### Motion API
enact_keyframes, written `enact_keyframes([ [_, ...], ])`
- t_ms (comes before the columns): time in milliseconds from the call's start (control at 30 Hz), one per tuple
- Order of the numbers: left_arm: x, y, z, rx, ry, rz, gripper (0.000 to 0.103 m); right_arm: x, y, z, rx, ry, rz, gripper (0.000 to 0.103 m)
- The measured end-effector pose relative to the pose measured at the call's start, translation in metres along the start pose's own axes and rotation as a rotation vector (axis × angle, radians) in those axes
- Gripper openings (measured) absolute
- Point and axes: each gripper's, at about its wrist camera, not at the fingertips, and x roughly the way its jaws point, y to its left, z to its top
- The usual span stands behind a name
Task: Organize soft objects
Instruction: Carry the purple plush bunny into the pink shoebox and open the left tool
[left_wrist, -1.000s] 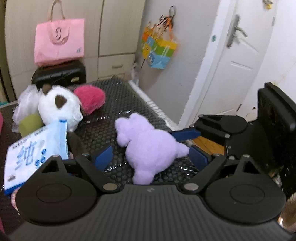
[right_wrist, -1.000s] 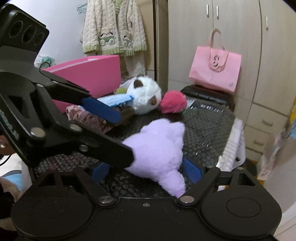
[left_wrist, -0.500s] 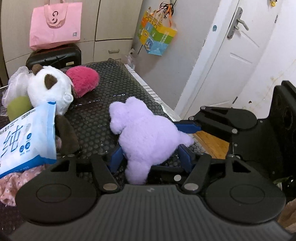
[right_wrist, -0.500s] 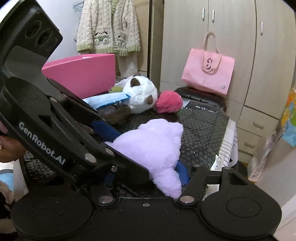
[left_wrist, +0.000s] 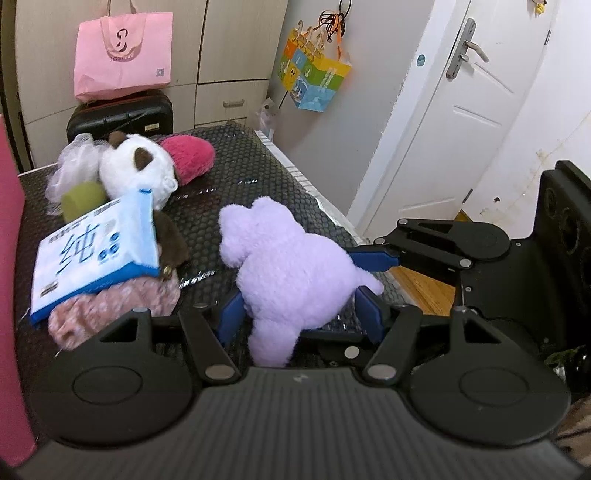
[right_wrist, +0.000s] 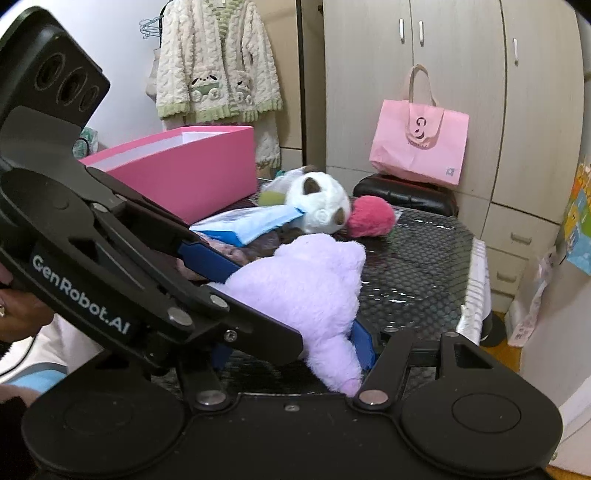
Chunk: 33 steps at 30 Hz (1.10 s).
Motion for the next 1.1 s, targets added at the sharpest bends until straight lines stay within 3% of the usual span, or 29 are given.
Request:
enact_keyframes([
  [300, -0.052, 0.011, -0.019, -0.032, 0.017, -0.046, 0.067, -0.017, 0.044, 0.016, -0.037, 0.040, 0.066, 0.068],
  [633, -0.126, 0.024, -0.039, -0.083, 0.030, 0.006, 0.068, -0.027, 0.106, 0.047, -0.092, 0.084, 0.159, 0.068],
  [867, -0.178, 0.030, -0.050, -0.049, -0.057, 0.086, 0.068, -0.031, 0.144, 0.073, -0.152, 0.055, 0.203, 0.068],
  [1100, -0.208, 0.052, -0.050, -0.086, -0.124, 0.130, 0.068, -0.019, 0.169, 0.100, -0.194, 0.023, 0.231, 0.068],
])
